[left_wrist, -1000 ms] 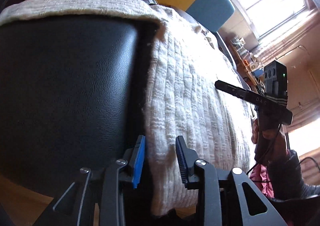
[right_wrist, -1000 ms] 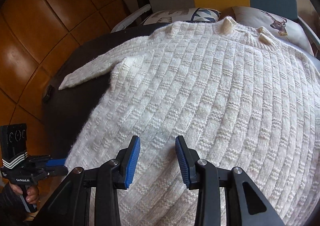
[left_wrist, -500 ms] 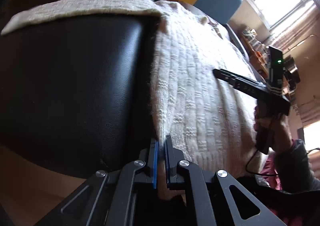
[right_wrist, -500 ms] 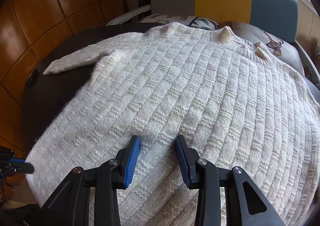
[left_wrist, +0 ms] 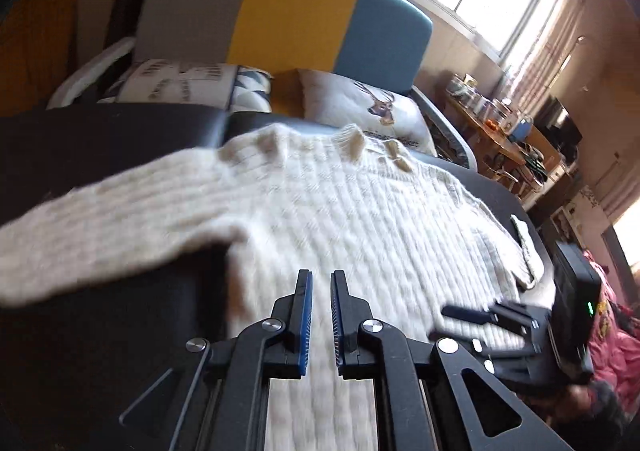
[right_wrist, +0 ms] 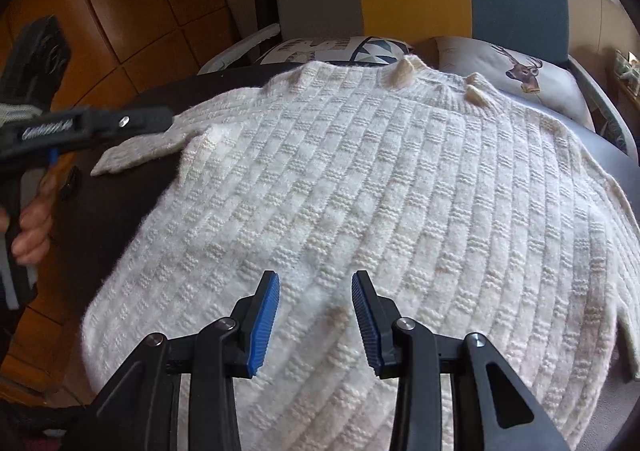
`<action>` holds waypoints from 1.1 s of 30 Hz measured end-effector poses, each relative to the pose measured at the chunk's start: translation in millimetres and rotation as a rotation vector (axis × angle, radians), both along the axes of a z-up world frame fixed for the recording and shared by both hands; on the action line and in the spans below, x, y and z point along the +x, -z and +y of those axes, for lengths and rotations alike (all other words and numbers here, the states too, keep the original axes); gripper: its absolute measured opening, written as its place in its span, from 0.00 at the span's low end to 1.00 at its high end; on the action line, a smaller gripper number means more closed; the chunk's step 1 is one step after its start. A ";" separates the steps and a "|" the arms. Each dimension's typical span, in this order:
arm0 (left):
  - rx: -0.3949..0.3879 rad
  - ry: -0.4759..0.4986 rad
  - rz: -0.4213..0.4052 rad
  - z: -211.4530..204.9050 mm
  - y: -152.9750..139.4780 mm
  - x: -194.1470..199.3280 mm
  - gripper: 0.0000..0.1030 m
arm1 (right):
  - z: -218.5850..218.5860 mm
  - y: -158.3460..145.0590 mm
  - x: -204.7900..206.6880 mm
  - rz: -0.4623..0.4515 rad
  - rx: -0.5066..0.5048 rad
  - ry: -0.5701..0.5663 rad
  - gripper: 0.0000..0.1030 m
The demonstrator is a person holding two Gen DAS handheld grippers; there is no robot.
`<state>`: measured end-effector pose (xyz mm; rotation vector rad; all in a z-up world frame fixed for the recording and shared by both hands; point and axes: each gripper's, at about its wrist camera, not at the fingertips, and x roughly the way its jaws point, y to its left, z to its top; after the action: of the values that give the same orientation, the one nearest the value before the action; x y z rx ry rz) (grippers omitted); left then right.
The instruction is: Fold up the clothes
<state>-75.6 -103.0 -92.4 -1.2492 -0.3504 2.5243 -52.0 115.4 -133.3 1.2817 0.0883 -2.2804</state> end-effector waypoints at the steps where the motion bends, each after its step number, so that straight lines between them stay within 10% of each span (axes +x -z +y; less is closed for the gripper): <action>1: -0.002 0.001 -0.011 4.1 2.8 -17.4 0.10 | 6.2 1.7 0.3 -0.007 0.010 0.013 0.37; 8: -0.172 -0.103 -0.172 3.0 69.8 -87.8 0.10 | 55.2 19.8 7.3 -0.035 0.022 0.099 0.35; 17: -0.159 -0.169 -0.154 9.6 54.9 -80.7 0.11 | 63.3 17.4 11.7 -0.010 -0.021 0.112 0.36; 25: -0.136 0.066 -0.087 106.1 32.5 -44.6 0.26 | 186.8 -24.4 40.3 0.016 -0.242 0.418 0.37; 33: -0.029 0.289 -0.182 208.9 34.3 -52.3 0.26 | 356.4 -21.9 12.8 0.020 -0.222 0.837 0.38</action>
<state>-127.9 105.9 -126.7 -1.4312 -0.1596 2.1884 -39.3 471.8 -111.3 1.3248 -0.8157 -2.8566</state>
